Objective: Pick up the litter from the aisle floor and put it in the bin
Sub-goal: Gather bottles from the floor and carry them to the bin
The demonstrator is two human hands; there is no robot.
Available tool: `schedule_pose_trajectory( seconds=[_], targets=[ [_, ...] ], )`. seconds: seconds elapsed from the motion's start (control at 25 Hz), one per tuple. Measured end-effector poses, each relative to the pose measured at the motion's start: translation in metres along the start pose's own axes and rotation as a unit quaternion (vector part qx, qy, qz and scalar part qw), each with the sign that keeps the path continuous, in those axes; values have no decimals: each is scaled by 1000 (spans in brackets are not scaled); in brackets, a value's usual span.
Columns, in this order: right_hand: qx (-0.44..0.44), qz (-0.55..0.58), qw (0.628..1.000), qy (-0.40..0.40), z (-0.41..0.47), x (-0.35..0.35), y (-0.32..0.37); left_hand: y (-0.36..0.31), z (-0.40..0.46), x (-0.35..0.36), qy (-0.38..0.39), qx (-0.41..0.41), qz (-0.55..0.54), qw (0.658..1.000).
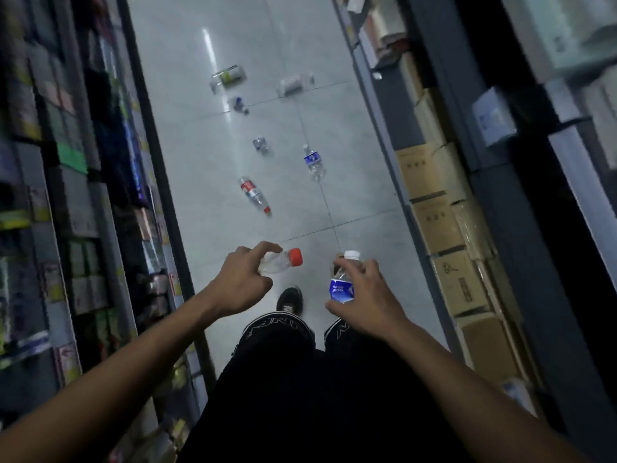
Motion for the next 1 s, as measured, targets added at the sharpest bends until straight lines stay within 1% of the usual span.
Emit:
schedule_pose_trajectory(
  seconds=[0.08,0.2,0.28,0.44,0.52,0.64,0.8,1.0],
  targets=[
    [31,36,999,-19,-28,13,-9,-3,-6,-1,32,27,53,998],
    [84,120,988,-56,-68,34,-29,-8,-13,3,82,79,155,981],
    [129,168,973,-93,-95,47,-45,-22,-11,7,116,120,203,965],
    [204,243,935,-159,-147,72,-80,-63,-7,32,181,203,249,930],
    [234,282,911,-190,-177,87,-98,-88,-8,58,206,266,300,893],
    [269,331,872,-240,-218,113,-124,-127,-17,104,229,327,370,839],
    [325,391,799,-322,-290,164,-158,-181,-53,184,252,411,423,767],
    [383,467,701,-379,-379,244,-197,-224,-127,294,315,487,451,678]
  ],
)
Point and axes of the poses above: each hand's wrist, its own z-axis towards the middle knuckle, its own x-axis out of the palm, y = z × x, the point moved 2 cm from there along z, towards the middle knuckle, and after that the axes turned 8 degrees about x, right-handed, at the moved point
